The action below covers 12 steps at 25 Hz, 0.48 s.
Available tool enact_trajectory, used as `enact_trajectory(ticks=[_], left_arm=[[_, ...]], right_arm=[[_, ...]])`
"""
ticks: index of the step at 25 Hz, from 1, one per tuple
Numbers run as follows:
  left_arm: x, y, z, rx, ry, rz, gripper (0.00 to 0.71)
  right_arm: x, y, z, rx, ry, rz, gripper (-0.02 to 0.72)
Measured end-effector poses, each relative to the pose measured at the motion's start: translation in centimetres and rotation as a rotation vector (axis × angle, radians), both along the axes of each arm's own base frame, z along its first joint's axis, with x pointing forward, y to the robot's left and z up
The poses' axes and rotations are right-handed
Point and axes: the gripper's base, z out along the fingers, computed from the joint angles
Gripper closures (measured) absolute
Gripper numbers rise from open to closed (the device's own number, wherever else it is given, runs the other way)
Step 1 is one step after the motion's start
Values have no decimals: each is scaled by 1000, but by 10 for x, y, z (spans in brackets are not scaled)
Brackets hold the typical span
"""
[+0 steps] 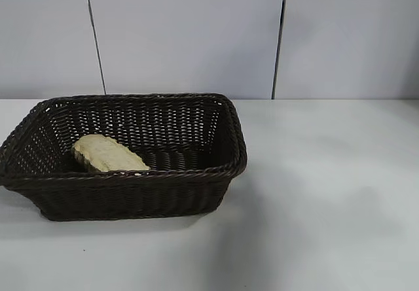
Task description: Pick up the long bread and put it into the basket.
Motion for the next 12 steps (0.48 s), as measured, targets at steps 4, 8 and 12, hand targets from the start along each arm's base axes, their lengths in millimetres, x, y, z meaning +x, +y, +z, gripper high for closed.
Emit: enact_trajectory(ticks=[4, 8, 12], left_arm=[[0, 0, 0, 0, 0, 0, 105], [0, 0, 0, 0, 0, 0, 105], [0, 0, 0, 0, 0, 0, 105]], right_arm=[[-90, 14, -4, -73, -189, -32, 165], [-147, 23, -44, -21, -304, 11, 165], [-165, 29, -97, 64, -320, 73, 165]])
